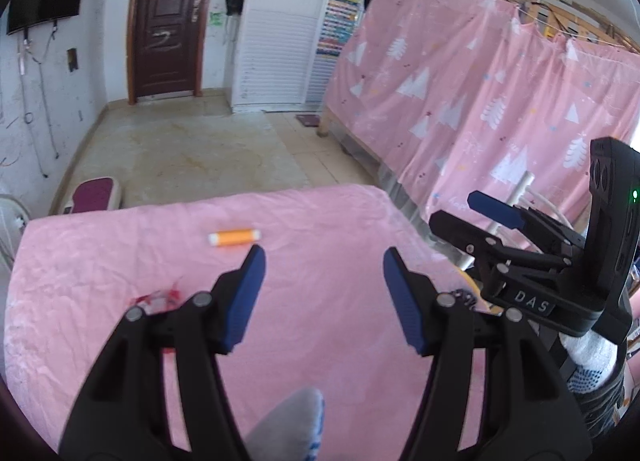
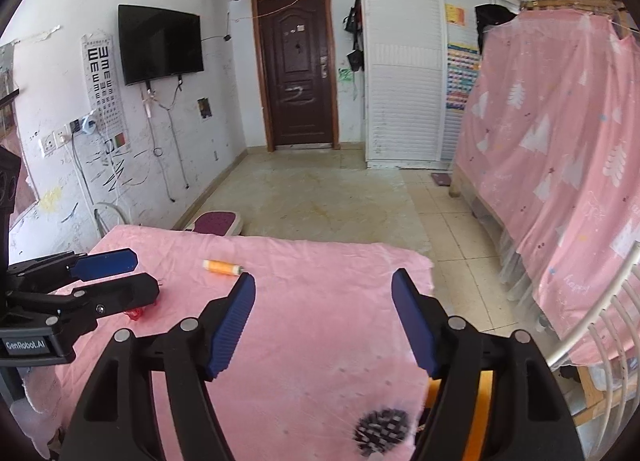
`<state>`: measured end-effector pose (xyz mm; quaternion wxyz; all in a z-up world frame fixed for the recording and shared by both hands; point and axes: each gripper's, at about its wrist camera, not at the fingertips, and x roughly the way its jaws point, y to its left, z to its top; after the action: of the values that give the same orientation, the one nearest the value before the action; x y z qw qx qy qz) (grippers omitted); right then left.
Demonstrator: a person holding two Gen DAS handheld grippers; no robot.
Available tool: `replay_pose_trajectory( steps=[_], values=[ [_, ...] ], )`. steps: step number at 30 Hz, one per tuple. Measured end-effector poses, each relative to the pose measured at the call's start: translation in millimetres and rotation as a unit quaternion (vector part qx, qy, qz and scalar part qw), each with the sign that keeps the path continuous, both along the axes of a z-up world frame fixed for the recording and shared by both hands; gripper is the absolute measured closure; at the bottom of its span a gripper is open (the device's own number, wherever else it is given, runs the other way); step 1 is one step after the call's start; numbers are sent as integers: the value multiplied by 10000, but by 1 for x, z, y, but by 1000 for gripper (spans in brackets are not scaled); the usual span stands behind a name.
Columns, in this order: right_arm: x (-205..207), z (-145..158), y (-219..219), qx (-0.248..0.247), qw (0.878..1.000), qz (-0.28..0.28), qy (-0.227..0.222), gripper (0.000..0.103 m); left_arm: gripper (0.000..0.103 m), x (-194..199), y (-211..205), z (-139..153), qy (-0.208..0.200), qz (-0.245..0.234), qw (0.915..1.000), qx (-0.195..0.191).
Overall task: Collect trash
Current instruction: 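Move both open grippers back over the pink bed, then grasp the red plastic bag with the left gripper while the right gripper grasps the orange thread spool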
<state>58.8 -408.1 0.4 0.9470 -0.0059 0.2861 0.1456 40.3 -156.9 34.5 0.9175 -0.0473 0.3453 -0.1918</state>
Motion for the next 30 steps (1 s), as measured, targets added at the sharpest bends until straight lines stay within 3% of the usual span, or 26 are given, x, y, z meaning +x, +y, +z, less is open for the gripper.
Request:
replay_pose_trajectory(
  steps=[2, 5, 14, 23, 25, 30],
  values=[
    [10, -1, 14, 24, 9999, 115, 63, 41, 44, 2, 12, -3, 2, 167, 9998, 75],
    [21, -4, 32, 13, 9996, 246, 150, 41, 34, 4, 27, -7, 19, 352, 9993, 108],
    [57, -17, 85, 84, 9964, 663, 519, 41, 34, 18, 64, -22, 253, 744, 9968, 160],
    [87, -34, 113, 52, 9939, 789, 770, 39, 33, 37, 98, -47, 642, 1242, 9898, 286],
    [95, -38, 119, 57, 9932, 805, 840, 38, 27, 38, 103, -54, 724, 1314, 9882, 316],
    [108, -50, 130, 10, 9915, 866, 969, 37, 27, 46, 109, -70, 967, 1370, 9853, 326]
  ],
)
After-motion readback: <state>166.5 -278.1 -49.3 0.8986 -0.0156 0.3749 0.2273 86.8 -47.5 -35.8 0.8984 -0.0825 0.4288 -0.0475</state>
